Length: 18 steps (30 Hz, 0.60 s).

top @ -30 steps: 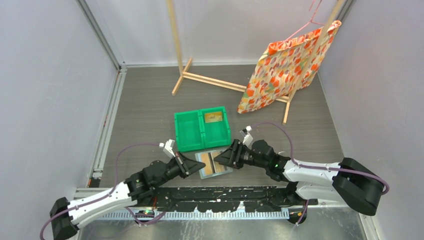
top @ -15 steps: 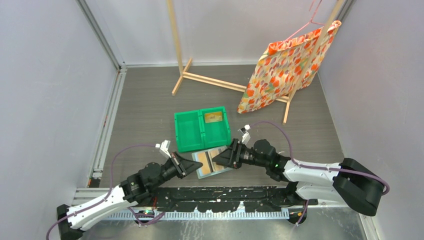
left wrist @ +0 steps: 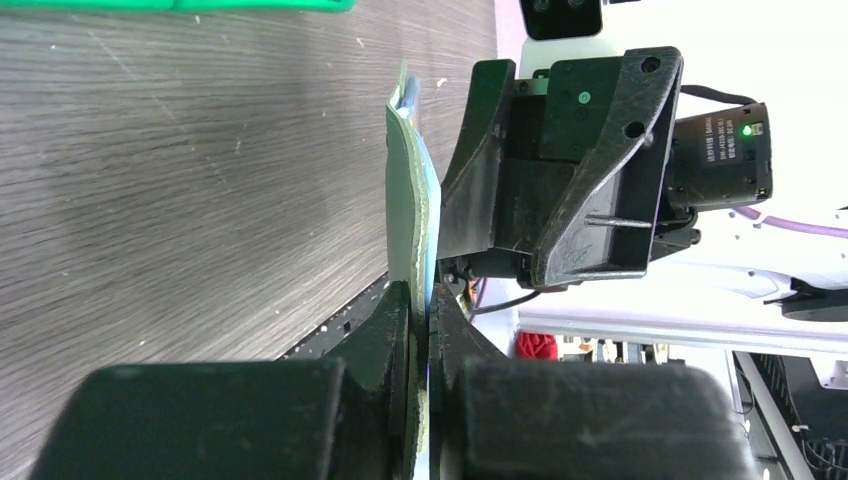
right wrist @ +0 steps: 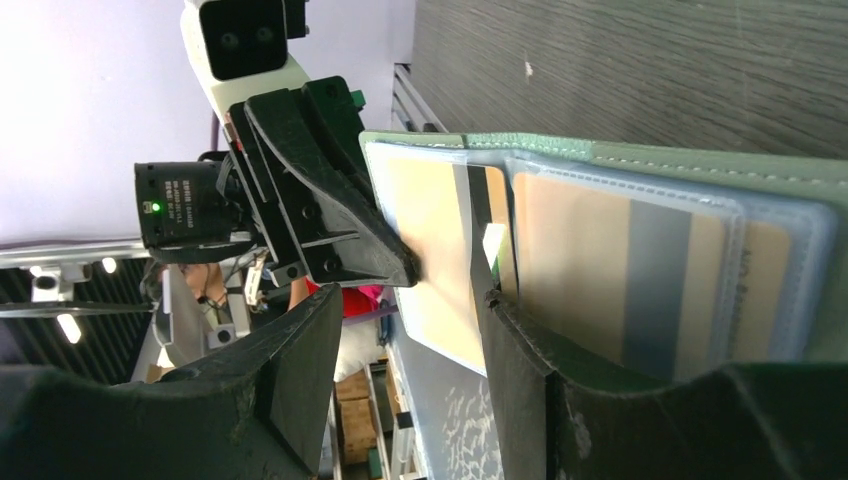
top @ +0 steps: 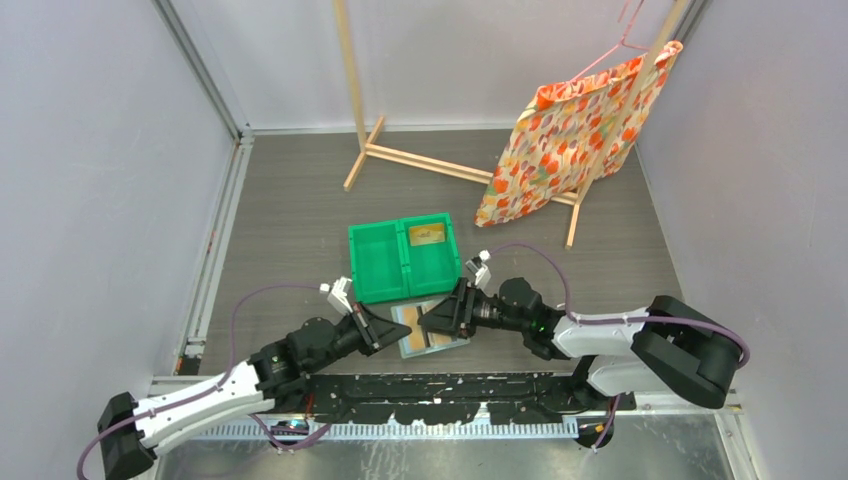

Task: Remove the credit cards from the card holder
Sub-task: Remove the credit card from the card holder.

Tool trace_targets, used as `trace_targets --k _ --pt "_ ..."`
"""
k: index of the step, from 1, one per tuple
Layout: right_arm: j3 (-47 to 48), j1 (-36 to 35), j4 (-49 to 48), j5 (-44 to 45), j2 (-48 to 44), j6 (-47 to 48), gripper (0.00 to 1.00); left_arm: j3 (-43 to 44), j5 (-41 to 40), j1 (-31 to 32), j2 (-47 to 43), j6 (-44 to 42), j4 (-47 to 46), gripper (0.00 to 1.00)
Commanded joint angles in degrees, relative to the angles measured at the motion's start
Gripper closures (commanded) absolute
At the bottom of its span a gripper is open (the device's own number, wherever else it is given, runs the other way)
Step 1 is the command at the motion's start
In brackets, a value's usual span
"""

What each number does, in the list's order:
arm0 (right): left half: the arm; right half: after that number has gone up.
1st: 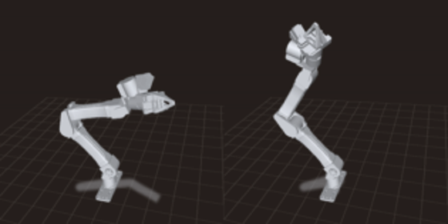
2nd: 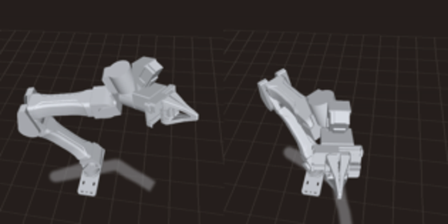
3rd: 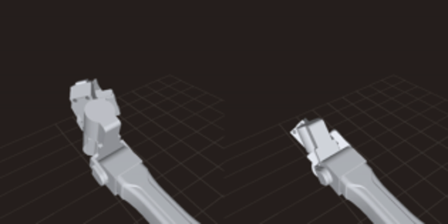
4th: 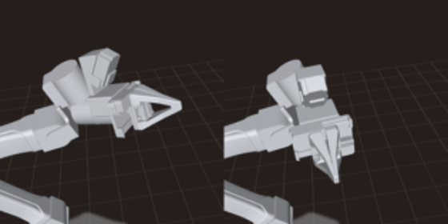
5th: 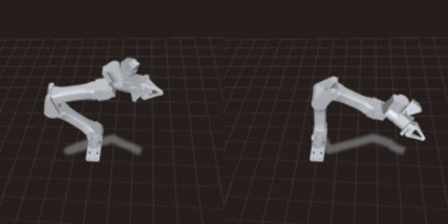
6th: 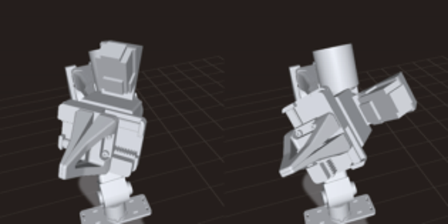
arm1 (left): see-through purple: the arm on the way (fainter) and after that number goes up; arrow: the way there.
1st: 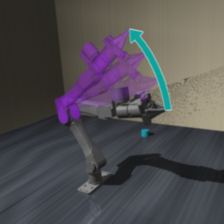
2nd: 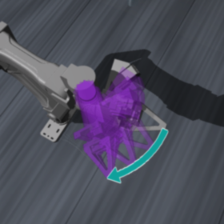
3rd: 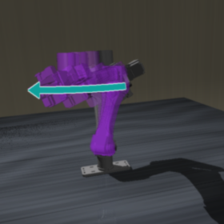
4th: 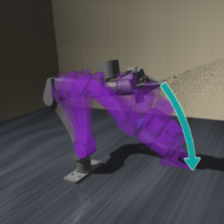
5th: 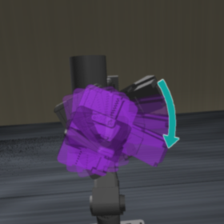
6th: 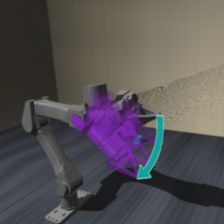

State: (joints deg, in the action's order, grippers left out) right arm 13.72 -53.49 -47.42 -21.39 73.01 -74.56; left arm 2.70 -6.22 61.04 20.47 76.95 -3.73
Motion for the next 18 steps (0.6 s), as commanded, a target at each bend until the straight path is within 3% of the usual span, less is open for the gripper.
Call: trace_targets --k 1,18 --pt "0.3 0.2 -4.9 0.2 -1.3 -0.4 0.42 4.3 1.3 -0.3 0.3 -1.5 -6.7 0.99" --pt "-0.6 0.9 -3.8 -0.5 -3.7 -0.1 0.41 4.7 1.0 -0.3 -9.6 -1.0 -0.2 1.00"
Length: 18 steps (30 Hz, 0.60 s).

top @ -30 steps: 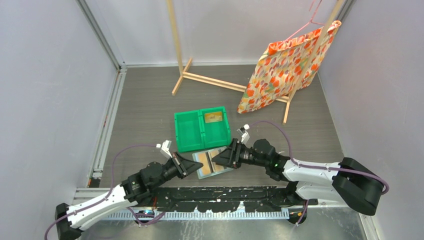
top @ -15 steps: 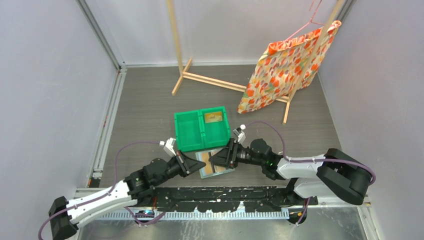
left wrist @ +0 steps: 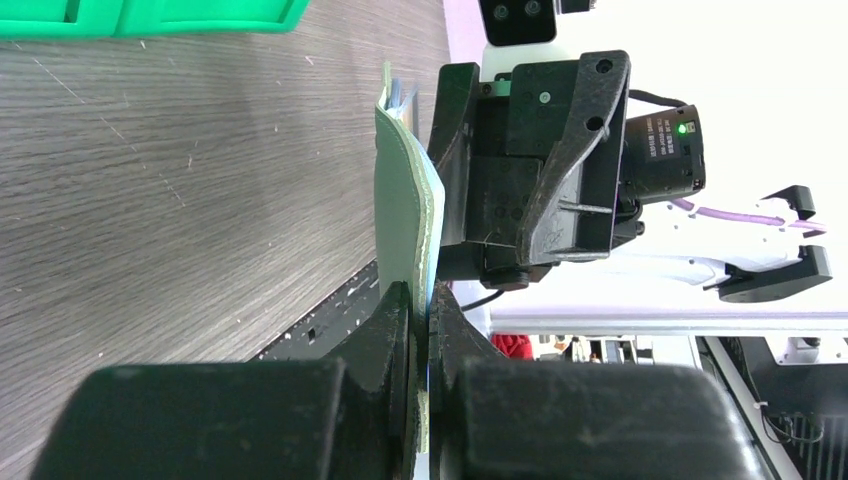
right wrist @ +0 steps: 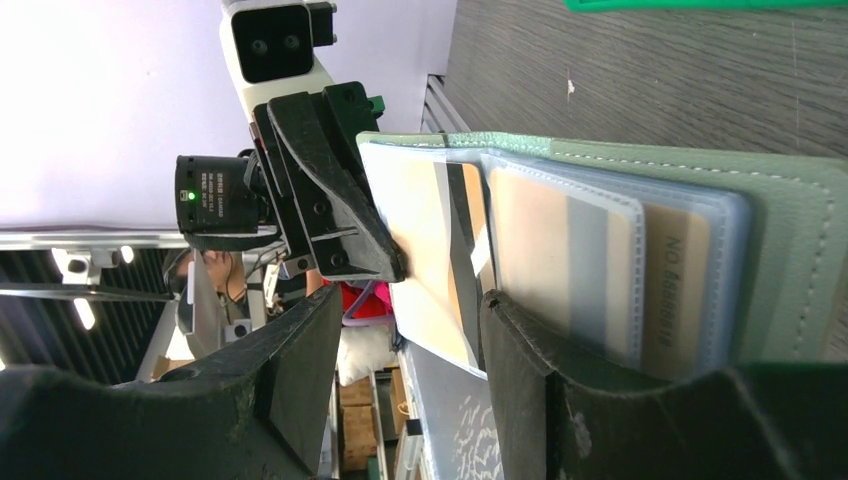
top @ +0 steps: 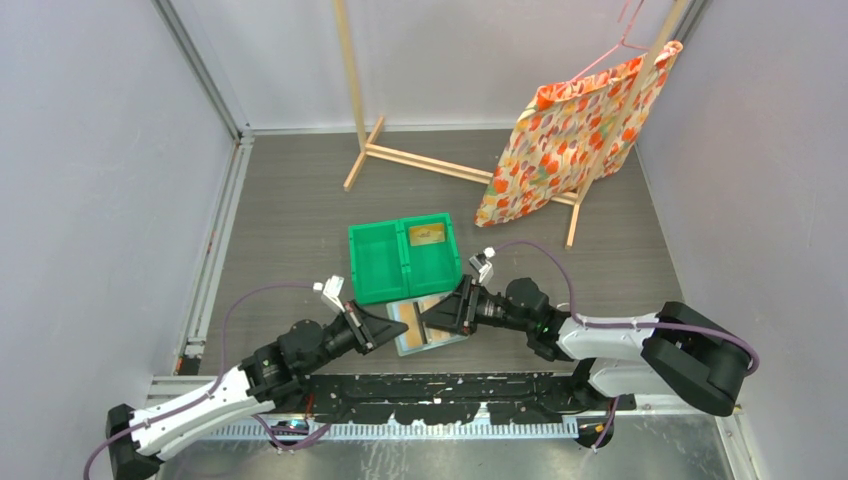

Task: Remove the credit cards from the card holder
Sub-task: Remove the credit card from the card holder.

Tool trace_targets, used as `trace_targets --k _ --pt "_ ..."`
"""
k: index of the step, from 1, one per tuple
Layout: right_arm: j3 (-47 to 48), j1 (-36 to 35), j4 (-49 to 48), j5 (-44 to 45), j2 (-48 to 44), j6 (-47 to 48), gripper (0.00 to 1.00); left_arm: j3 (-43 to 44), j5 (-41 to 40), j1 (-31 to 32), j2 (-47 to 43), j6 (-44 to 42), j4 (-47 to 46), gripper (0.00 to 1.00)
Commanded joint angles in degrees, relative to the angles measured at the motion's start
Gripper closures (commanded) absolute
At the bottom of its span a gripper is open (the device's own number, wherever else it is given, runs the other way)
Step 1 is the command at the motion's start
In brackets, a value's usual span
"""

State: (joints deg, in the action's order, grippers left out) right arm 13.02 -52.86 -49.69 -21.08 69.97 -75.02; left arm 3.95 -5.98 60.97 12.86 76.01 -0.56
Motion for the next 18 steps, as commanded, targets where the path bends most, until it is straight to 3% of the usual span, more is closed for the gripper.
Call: trace_targets --k 1,9,18 --pt "0.4 0.2 -1.5 -1.3 -0.4 0.4 0.41 3.4 0.8 -0.3 -2.2 0.0 -3.6 1.00" --pt "0.3 0.3 -2.3 -1.6 0.7 0.5 0.41 3.4 3.1 -0.2 -0.3 -1.5 -8.1 0.99" --pt "0.7 0.2 9.9 1.2 -6.4 4.9 0.41 3.5 3.7 -0.2 -1.4 -2.5 -8.4 0.99"
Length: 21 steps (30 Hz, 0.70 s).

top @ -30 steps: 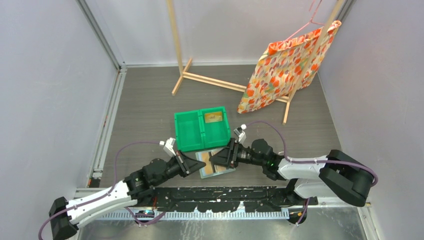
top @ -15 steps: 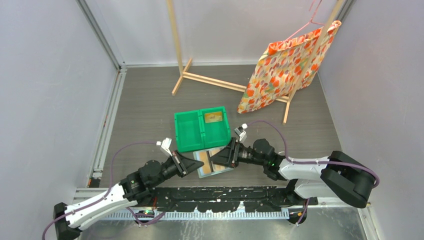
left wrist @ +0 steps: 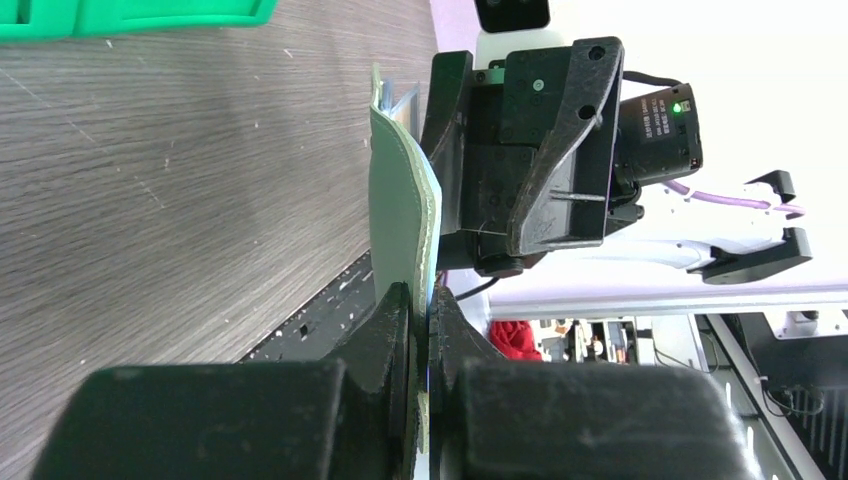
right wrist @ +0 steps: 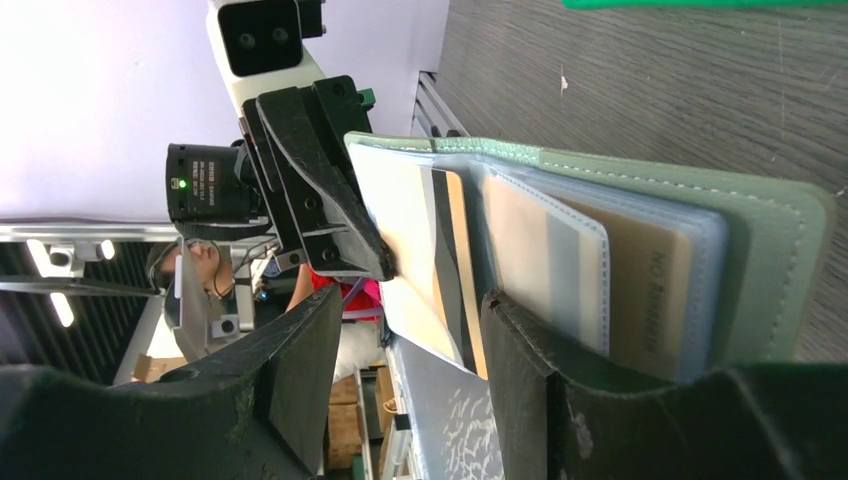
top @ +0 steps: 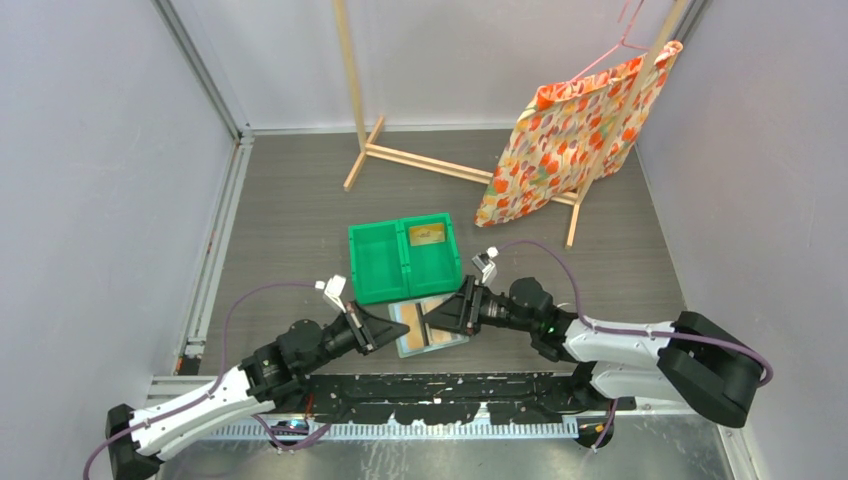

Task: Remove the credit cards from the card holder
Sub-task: Remove the credit card from the card holder.

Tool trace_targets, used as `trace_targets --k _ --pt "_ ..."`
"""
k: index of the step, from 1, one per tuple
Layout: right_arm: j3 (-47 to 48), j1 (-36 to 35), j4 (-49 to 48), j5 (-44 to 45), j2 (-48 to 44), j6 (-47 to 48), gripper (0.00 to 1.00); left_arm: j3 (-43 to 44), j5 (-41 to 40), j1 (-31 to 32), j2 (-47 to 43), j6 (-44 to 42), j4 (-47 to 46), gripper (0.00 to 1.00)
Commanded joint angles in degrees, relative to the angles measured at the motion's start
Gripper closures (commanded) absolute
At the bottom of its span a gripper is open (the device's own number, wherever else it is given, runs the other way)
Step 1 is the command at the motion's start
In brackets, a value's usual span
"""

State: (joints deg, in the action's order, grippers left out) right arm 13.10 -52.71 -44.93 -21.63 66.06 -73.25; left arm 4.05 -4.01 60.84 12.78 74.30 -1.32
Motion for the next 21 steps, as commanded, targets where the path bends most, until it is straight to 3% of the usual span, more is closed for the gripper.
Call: trace_targets --k 1,9,16,19,21 --pt "0.7 0.1 6.0 2.0 -2.8 3.5 0.41 3.2 1.7 0.0 -1.4 -0.7 -7.9 0.99" --pt "1.3 0.1 4.2 -1.1 -0.9 4.0 0.41 2.7 2.3 0.0 -1.4 -0.3 -10.0 0.99" --pt "-2.7 0.3 -26.3 -5.7 10.9 -6.3 0.44 2.3 3.5 -0.1 1.7 -0.1 -14.3 0.99" --pt "-4.0 0.3 -35.9 -5.0 16.1 -10.1 0.52 2.4 3.6 -0.1 1.8 -0.2 -14.3 0.99" --pt "-4.1 0.4 -37.0 -4.6 17.7 -10.5 0.59 2.3 3.4 -0.2 1.1 -0.2 -13.8 0.99"
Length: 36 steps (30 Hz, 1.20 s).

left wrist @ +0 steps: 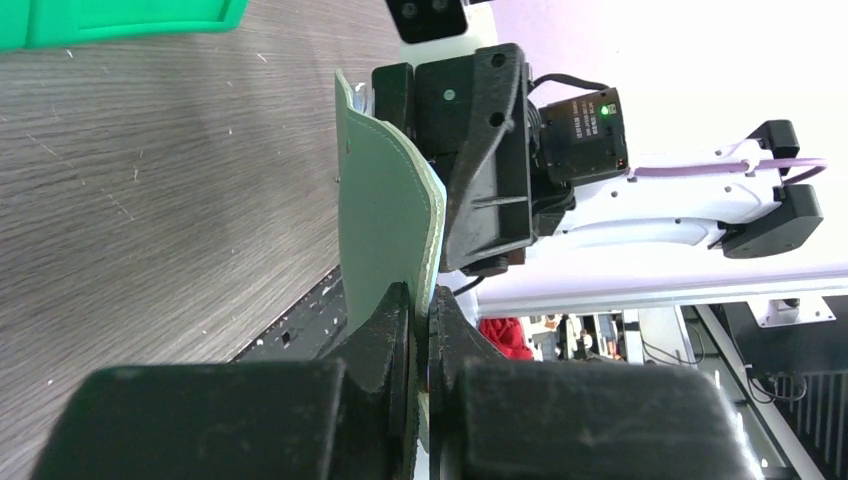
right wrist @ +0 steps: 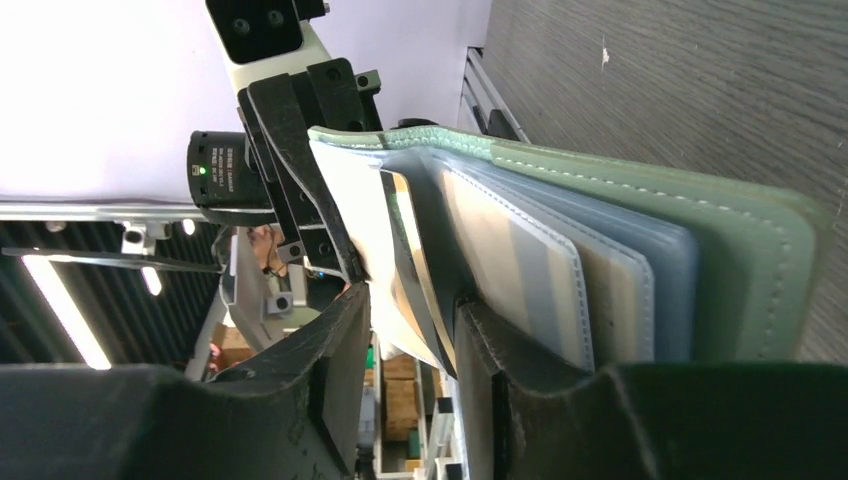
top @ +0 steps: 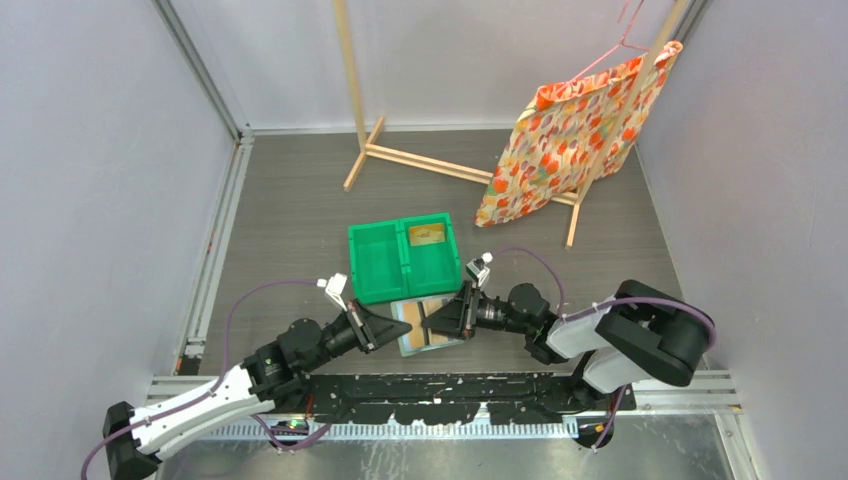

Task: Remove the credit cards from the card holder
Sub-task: Remove the credit card from the card holder.

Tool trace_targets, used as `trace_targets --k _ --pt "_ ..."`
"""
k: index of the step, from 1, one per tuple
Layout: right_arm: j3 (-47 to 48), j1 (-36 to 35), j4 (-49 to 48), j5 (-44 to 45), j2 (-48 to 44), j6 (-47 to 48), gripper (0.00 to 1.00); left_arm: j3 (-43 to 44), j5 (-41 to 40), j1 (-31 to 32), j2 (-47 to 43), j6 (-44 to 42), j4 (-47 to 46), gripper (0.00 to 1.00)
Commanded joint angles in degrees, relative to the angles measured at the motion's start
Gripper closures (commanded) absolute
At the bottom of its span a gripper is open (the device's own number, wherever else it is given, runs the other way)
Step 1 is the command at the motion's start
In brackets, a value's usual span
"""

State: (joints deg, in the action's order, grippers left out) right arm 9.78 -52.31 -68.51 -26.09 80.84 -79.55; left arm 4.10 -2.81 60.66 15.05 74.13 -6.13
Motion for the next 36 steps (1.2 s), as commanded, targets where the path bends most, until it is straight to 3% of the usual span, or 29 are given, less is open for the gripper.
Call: trace_targets --k 1,5,15,17,20,25,29,33,36 --pt "-1.0 0.1 -13.3 0.3 3.0 -4.1 0.61 2.3 2.1 0.0 -1.7 -0.1 -8.4 0.99" --pt "-2.2 1.0 -13.2 1.1 0.5 -4.0 0.63 2.7 0.9 0.0 -6.3 -0.8 -3.4 1.00" --pt "-0.1 1.4 -13.3 -1.7 -1.7 -4.5 0.85 1.1 -0.1 0.0 -11.4 0.4 1.6 1.00" --pt "0.2 1.4 -13.3 -2.0 -1.9 -4.5 0.86 1.2 0.0 0.0 -10.8 0.3 1.4 0.99" --pt "0.8 1.4 -13.3 -3.0 -1.6 -4.7 0.79 1.0 0.1 0.0 -9.6 0.2 0.5 0.99" --pt "1.9 1.4 -13.4 -4.3 -0.9 -4.7 0.78 0.7 0.4 0.1 -7.8 0.3 -1.4 0.99" --pt "2.4 1.3 -13.4 -5.1 -0.6 -4.6 0.85 0.7 0.4 0.1 -6.7 0.3 -2.4 0.99" --pt "1.9 1.4 -13.3 -4.9 -0.6 -4.3 0.99 0.6 0.4 0.0 -6.4 0.4 -2.3 0.99" --pt "0.0 1.5 -13.3 -3.3 -0.9 -3.9 0.99 0.6 0.0 0.1 -7.4 0.6 -0.7 0.99"
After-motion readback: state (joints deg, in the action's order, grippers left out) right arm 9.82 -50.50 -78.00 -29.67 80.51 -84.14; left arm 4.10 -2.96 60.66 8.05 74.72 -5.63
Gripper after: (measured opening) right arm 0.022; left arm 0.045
